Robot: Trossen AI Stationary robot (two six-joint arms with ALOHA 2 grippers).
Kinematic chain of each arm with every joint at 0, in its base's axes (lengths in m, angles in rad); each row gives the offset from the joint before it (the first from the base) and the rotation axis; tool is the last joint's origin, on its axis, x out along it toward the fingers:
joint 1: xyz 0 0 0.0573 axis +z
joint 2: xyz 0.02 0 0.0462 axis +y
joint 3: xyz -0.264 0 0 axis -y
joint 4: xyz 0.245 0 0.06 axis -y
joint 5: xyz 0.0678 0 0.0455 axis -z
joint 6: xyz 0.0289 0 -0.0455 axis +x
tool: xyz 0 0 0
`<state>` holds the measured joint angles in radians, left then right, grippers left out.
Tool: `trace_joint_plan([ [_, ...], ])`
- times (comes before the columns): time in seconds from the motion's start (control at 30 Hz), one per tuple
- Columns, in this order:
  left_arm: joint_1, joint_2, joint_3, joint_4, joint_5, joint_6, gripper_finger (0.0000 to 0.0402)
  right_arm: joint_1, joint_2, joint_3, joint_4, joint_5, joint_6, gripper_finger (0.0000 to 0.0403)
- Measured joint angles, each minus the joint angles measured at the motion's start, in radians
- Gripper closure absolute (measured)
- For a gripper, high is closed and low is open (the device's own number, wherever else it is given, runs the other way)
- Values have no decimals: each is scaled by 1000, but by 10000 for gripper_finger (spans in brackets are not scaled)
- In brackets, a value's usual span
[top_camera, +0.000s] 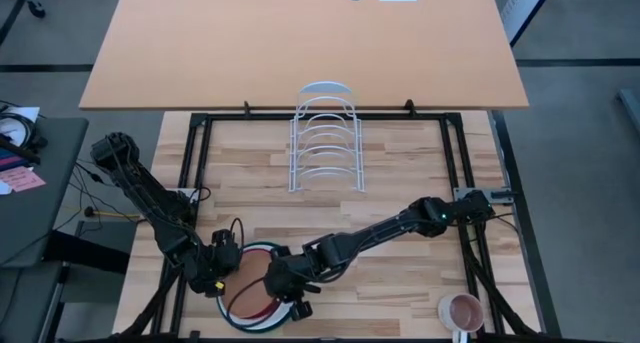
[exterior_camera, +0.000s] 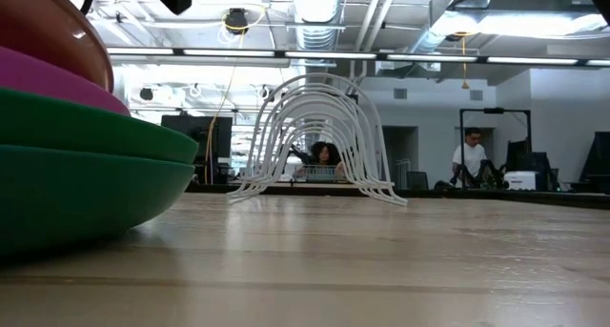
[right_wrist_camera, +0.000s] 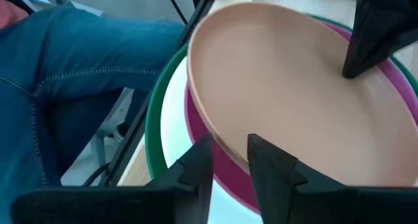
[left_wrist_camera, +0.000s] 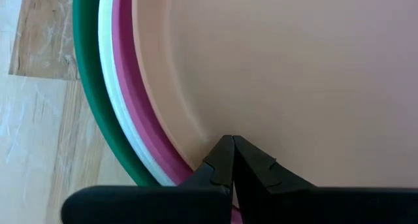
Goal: Sort dishes
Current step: Put the orange plate on the dish rack
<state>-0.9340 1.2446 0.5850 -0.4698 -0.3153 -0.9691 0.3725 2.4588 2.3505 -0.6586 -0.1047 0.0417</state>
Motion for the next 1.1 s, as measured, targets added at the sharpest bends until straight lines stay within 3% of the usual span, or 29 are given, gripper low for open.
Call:
trace_joint_plan([
  [0.17, 0, 0, 0, 0, 1, 0, 402, 0, 0, 0, 1, -1, -83, 229],
  [0.27, 0, 1, 0, 2, 1, -1, 402, 0, 0, 0, -1, -8, -139, 214],
  [0.6, 0, 1, -1, 14, 4, 3, 402, -48, 0, 0, -2, -63, -232, 250],
  [0.73, 0, 1, -1, 15, 4, 3, 401, -53, 0, 0, 2, -79, -258, 254],
  [0.87, 0, 1, -1, 15, 4, 3, 401, -60, 1, -1, 1, -186, -232, 255],
  [1.1, 0, 1, -1, 15, 4, 4, 401, -62, 2, -49, 51, -198, -226, 255],
])
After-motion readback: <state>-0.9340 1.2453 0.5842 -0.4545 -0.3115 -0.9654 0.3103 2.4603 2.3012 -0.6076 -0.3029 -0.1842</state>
